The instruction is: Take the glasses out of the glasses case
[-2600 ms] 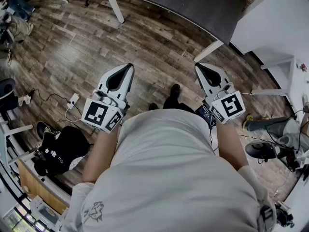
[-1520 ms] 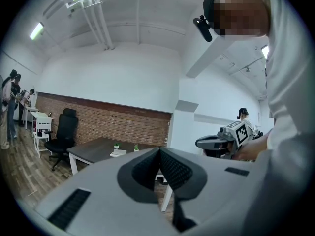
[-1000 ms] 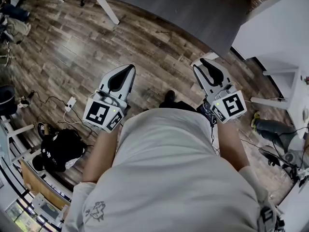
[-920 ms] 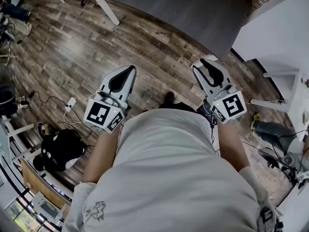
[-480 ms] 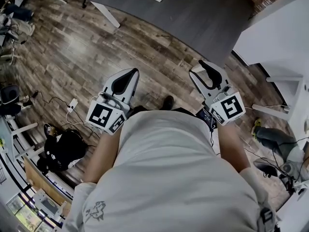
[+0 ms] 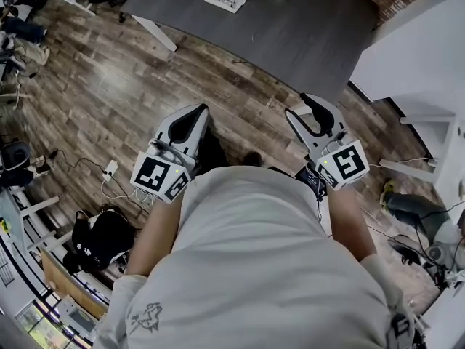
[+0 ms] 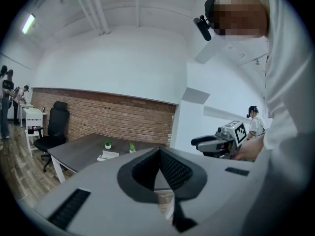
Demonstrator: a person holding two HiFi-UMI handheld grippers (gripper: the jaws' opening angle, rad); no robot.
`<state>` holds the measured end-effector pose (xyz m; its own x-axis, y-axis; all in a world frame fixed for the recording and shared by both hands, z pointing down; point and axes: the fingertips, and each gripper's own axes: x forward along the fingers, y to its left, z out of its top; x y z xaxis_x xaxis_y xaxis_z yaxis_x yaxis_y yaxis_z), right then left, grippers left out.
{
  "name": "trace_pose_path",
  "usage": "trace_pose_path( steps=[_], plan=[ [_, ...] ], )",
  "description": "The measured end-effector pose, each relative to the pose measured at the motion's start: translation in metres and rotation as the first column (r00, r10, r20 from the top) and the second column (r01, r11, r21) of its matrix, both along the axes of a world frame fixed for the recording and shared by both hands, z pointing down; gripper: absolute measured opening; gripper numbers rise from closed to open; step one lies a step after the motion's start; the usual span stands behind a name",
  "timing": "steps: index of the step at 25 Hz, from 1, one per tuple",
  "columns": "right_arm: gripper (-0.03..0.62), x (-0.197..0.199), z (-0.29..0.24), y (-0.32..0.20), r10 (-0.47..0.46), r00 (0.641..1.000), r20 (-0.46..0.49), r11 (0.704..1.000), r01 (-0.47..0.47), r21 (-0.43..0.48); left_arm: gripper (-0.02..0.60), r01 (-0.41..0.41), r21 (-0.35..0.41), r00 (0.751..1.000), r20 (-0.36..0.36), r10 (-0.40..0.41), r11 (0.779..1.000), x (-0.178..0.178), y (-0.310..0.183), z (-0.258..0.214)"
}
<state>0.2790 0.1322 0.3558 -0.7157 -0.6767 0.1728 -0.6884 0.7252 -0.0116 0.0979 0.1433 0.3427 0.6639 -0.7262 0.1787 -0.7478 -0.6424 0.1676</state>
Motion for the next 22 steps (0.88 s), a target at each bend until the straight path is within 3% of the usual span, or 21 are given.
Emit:
trace_pose_path(
  steps=[10,22],
  plan=[
    [0.19,-0.034,0.0,-0.076,0.077,0.997,-0.013,0.997,-0.077,-0.002,0.011,-0.075,0.02,0.997,-0.034,0.075,0.997,-0.031,-0.1,0.0],
    [0.19,-0.156,-0.017,-0.188,0.143,0.988,-0.057,0.99,-0.144,-0.005,0.012,-0.118,0.062,0.992,-0.028,0.12,0.991,-0.156,-0.214,-0.015]
  ],
)
